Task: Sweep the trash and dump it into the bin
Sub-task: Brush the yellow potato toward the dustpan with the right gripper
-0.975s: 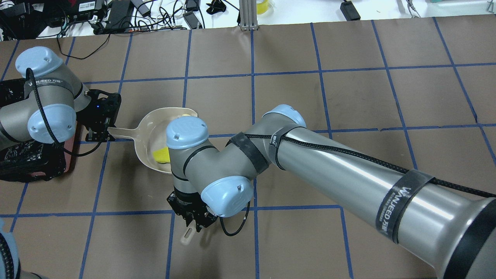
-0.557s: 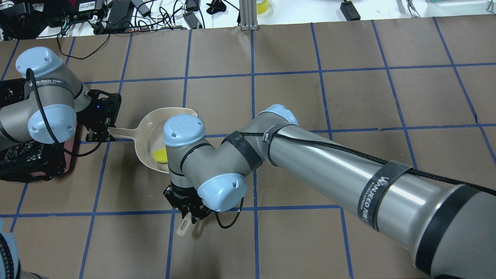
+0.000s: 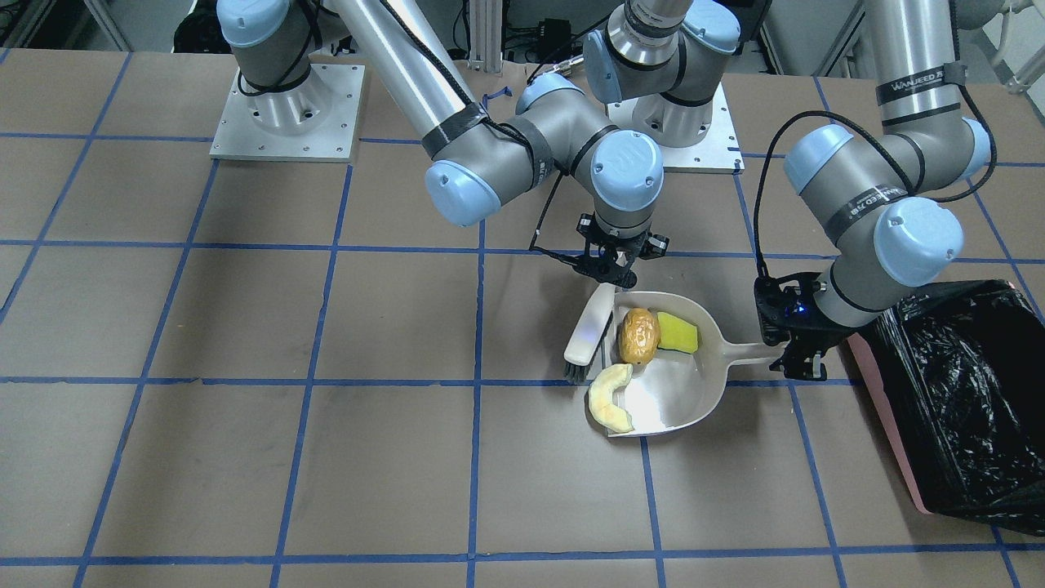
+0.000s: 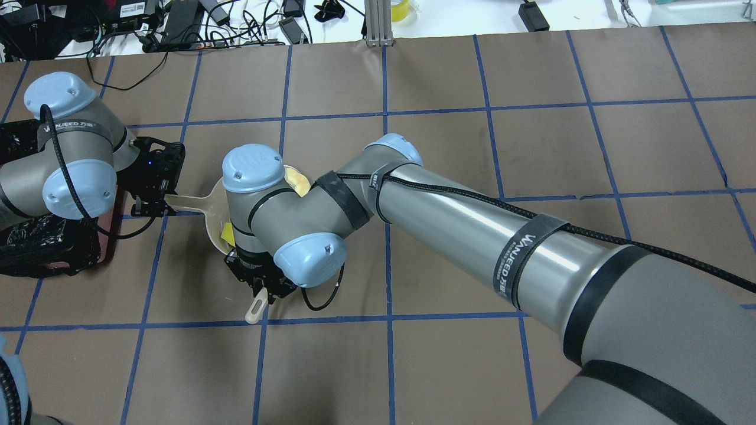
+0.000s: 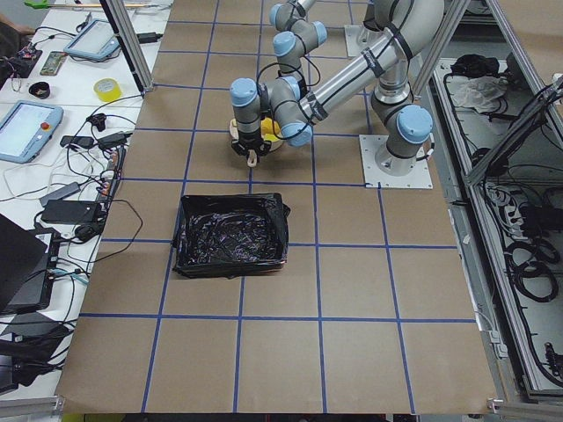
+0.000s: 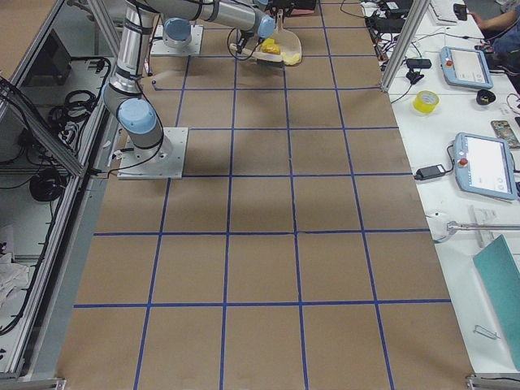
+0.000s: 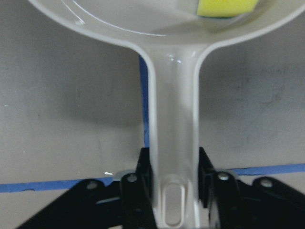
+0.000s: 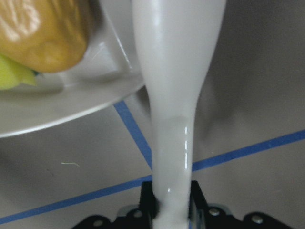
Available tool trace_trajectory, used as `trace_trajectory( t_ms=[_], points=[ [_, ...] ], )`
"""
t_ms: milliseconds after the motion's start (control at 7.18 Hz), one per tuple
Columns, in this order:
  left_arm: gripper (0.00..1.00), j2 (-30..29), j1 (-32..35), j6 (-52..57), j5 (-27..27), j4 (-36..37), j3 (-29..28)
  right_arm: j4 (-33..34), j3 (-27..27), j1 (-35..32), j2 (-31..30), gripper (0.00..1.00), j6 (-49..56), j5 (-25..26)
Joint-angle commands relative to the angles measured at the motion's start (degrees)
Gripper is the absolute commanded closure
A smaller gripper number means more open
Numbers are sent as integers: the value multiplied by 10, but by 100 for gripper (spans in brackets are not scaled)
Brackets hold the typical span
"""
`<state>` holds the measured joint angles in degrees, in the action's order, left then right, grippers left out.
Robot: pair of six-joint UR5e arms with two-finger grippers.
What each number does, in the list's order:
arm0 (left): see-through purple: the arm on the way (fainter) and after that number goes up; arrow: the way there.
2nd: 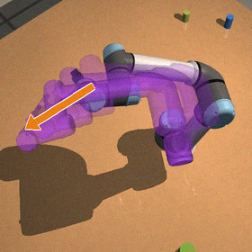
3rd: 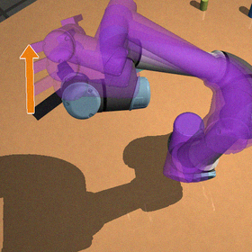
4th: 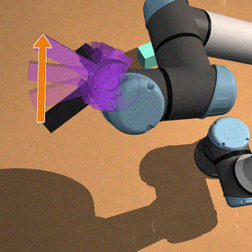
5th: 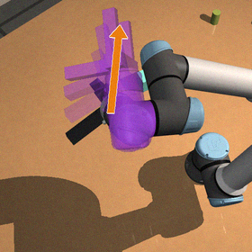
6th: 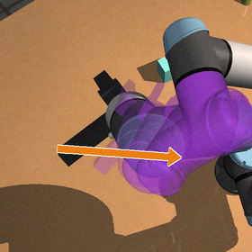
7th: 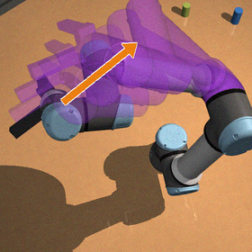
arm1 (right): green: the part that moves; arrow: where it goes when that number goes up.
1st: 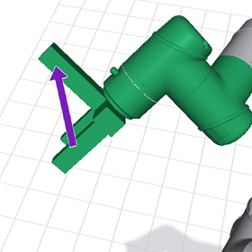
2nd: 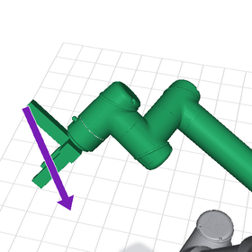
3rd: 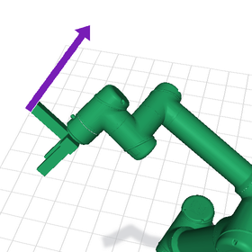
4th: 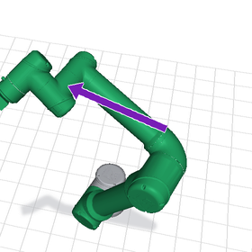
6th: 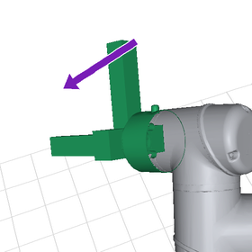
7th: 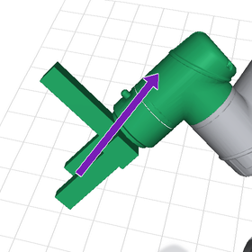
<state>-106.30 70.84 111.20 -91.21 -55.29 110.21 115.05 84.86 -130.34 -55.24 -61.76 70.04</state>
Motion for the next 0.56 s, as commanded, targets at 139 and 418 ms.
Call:
trace_trajectory(
  t_ms=[139,418],
  points=[
    [99,0,1,-2,1,0,0,-2,-28,1,11,96,27,0],
    [99,0,1,0,1,0,-1,-5,-30,1,10,96,29,1]
  ],
)
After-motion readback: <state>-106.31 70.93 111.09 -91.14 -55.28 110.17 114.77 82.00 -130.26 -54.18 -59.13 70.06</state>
